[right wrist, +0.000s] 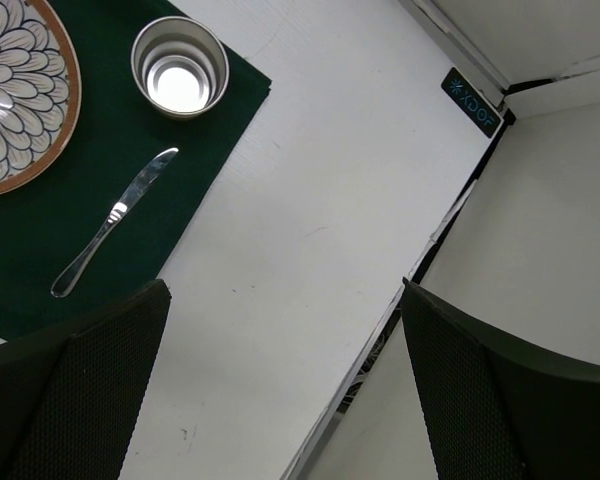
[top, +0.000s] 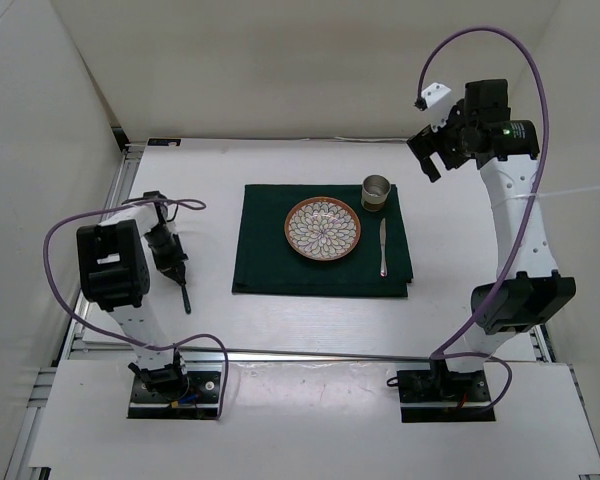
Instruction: Set the dinner table for one person
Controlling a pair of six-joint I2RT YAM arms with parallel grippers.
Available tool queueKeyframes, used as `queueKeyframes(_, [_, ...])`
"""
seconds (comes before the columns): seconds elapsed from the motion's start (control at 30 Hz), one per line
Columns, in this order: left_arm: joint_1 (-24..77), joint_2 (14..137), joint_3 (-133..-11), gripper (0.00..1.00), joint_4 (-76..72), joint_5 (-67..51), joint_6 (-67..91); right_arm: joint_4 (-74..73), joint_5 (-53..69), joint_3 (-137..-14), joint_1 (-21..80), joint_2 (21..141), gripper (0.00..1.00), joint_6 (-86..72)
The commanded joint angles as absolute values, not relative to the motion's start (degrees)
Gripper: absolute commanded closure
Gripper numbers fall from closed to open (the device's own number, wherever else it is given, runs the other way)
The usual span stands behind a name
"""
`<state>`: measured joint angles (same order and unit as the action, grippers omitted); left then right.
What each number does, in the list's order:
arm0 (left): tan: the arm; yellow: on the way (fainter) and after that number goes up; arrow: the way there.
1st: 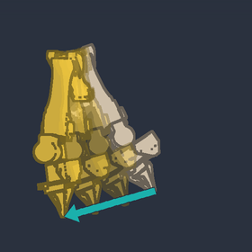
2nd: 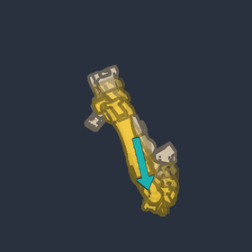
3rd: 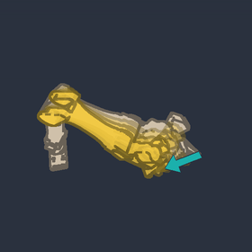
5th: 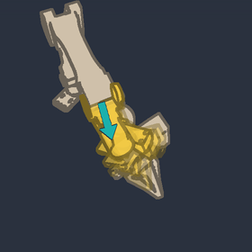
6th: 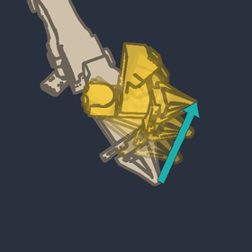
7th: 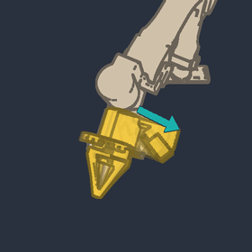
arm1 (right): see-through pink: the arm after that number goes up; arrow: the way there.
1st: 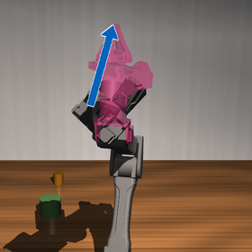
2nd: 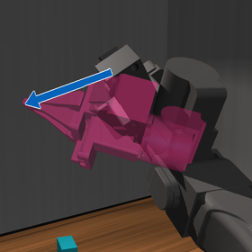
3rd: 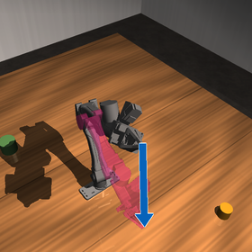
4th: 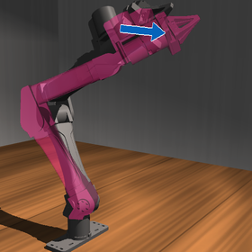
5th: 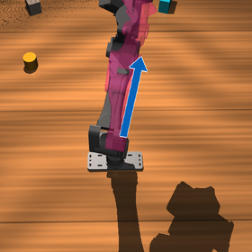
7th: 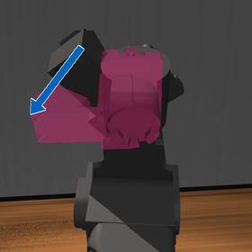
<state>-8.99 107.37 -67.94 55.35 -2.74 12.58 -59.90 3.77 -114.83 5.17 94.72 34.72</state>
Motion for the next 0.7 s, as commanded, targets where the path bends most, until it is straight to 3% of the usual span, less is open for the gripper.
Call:
queueKeyframes(0.0, [-7.56, 108.54, -68.64, 0.9, 53.09, -1.59, 13.01, -58.89, 1.41, -117.33, 5.36, 94.04, 0.0, 35.85])
queueKeyframes(0.17, [-6.33, 103.56, -73.02, 0.9, 55.72, -3.24, 12.31, -58.27, -0.09, -116.81, 4.22, 92.9, 0.0, 35.86])
queueKeyframes(0.4, [2.63, 102.03, -94.81, 0.9, 62.66, -18.53, 12.55, -57.74, -0.62, -111.72, 3.08, 89.74, 0.0, 35.33])
queueKeyframes(0.67, [13.35, 110.12, -98.26, 0.9, 59.95, -31.19, 16.69, -56.51, -2.55, -108.02, 2.55, 87.37, 0.0, 35.33])
